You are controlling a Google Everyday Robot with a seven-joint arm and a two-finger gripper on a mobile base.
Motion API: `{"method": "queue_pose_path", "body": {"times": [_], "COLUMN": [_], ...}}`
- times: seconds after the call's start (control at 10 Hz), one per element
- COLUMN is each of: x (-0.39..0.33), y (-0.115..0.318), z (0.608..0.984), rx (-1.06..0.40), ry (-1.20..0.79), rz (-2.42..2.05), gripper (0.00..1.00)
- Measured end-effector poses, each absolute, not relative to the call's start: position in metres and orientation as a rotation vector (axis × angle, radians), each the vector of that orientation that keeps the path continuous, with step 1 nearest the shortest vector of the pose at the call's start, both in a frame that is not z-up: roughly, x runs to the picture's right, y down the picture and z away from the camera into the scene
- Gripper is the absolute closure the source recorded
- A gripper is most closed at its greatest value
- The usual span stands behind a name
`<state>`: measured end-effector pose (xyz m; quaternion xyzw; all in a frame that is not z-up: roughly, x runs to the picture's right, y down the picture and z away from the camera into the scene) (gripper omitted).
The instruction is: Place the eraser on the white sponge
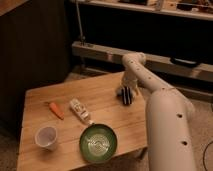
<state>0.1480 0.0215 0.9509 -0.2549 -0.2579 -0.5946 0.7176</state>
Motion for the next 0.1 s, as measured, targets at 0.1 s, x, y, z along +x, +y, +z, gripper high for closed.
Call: {"method": "queue_pose_path", "body": {"times": [0.1], "x": [0.1482], "y": [0.0218], "z": [0.9510], "rx": [-0.564], "ry": [-0.571], "rz": [-1.315], "gripper": [0.20]}}
